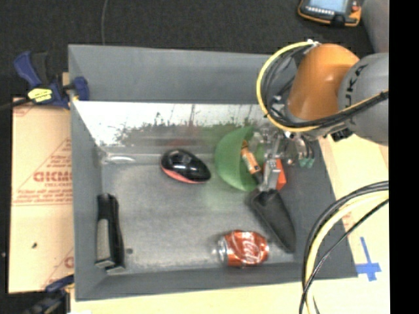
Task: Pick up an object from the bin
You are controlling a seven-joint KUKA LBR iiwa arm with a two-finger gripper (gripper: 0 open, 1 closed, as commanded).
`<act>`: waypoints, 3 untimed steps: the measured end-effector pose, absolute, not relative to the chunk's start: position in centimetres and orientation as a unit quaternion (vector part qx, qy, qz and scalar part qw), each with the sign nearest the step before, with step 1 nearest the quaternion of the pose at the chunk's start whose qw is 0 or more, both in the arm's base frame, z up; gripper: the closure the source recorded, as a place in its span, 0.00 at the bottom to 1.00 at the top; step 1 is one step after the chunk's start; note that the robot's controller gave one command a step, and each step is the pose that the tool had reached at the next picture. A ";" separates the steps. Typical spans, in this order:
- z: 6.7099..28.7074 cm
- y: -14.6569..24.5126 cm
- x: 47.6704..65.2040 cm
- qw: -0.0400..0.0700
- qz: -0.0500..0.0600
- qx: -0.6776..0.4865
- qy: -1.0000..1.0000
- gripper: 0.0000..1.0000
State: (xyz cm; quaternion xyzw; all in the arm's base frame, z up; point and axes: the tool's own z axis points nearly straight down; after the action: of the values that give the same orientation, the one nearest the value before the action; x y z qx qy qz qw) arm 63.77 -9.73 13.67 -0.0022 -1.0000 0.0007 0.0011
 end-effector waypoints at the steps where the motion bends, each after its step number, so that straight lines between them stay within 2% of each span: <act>1: 14.1 -9.7 63.8 0.000 0.001 -0.001 -1.000 0.00; 2: 7.2 -12.2 60.5 -0.003 0.001 -0.053 -0.999 0.00; 3: 11.7 -12.7 60.6 -0.011 0.000 -0.115 -0.993 0.00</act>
Offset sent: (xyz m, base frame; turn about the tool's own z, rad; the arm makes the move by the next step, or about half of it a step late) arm -0.0347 -0.0242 -0.0667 0.1048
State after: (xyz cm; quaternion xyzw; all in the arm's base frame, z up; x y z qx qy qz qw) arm 60.62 -12.70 11.68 -0.1146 -0.9933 0.0005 -0.0109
